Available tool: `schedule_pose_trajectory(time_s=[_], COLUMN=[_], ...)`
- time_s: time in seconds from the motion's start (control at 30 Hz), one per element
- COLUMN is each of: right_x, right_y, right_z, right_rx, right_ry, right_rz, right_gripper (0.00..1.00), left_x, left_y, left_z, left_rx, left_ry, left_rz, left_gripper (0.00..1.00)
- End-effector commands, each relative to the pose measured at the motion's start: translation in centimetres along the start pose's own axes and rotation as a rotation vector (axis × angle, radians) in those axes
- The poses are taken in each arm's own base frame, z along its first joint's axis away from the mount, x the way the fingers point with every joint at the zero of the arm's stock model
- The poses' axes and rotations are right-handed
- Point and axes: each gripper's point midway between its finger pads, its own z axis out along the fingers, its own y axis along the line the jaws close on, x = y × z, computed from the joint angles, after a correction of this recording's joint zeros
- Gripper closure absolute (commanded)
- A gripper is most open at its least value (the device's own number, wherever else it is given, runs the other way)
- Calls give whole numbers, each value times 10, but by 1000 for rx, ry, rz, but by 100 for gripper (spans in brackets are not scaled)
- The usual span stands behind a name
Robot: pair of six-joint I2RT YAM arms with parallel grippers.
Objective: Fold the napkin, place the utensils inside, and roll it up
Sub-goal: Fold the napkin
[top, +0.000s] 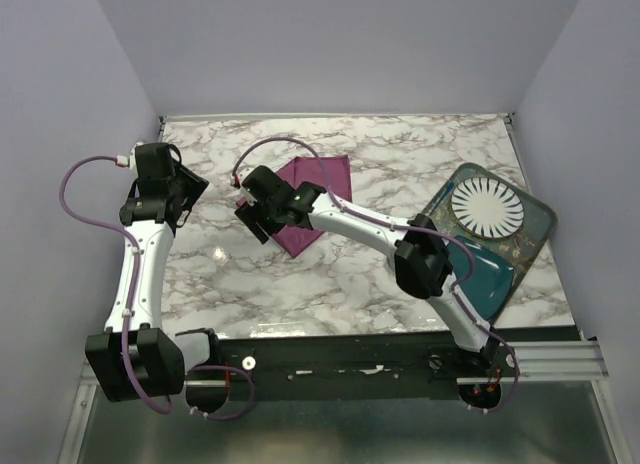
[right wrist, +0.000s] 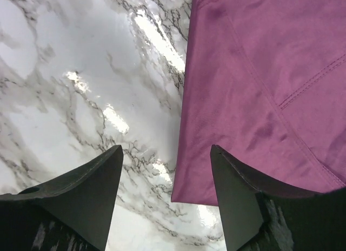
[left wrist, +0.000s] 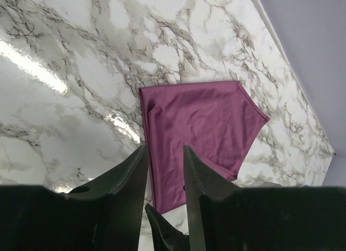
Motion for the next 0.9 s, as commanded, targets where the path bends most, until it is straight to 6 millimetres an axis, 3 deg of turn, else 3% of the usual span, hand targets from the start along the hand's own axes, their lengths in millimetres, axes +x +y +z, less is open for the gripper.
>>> schedule_pose_trajectory(time_s=[0.0, 0.5, 0.87], right_x=[13, 37, 46], right_y=[-7, 3, 0], right_z=[16, 45, 63], right_rx=[92, 42, 58], right_ry=[74, 136, 149], right_rz=[-78, -88, -108], right_gripper=[27, 48, 42], left_x=[-3, -2, 2], left_y=[17, 27, 28], left_z=[-2, 2, 7], left_rx=[-76, -111, -110], left_ry=[-28, -33, -9], left_rz=[-22, -27, -27], left_gripper=[60, 60, 61])
